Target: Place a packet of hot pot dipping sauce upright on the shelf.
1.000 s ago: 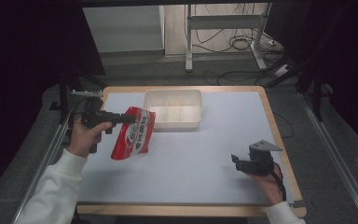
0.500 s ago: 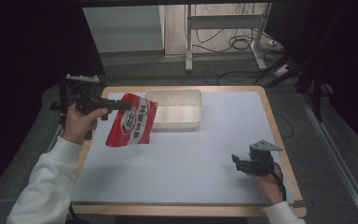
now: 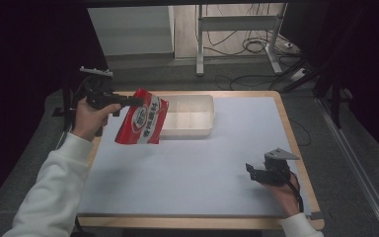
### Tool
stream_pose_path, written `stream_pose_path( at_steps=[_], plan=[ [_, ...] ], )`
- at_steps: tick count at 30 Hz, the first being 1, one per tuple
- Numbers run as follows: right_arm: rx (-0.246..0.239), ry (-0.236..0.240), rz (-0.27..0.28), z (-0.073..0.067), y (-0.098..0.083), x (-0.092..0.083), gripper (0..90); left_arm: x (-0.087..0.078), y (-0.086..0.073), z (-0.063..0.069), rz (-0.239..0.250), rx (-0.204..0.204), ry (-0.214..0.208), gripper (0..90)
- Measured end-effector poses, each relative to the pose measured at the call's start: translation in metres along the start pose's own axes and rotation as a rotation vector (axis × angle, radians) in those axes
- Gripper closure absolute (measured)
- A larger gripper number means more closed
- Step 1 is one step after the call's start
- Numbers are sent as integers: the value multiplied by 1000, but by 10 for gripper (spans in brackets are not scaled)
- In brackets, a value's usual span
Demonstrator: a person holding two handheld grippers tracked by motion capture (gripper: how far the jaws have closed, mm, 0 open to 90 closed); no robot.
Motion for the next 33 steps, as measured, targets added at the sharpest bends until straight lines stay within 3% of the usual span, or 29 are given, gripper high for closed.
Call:
stream_pose_path(
  at_steps=[12,19,24,33],
  plan=[
    [0,-2,-2,1,-1,1,195,13,34,-8,-10,22,41,846],
    [2,-6,-4,3,-2,1,194,28,53,-20,-27,31,71,846],
    [3,-10,-6,4,-2,2,195,39,57,-31,-46,18,86,846],
    [5,-11,-12,5,-3,3,195,57,49,-48,-100,0,133,846]
  ],
)
Point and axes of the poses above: each handheld gripper's, and its own axes: x roughly forward along the jaws, y roughly out of its top, z roughly to its right, the point moved 7 cm from there along x, roughly forward along the jaws, and after that the axes turned 4 degrees about y, right-handed, at the moved point
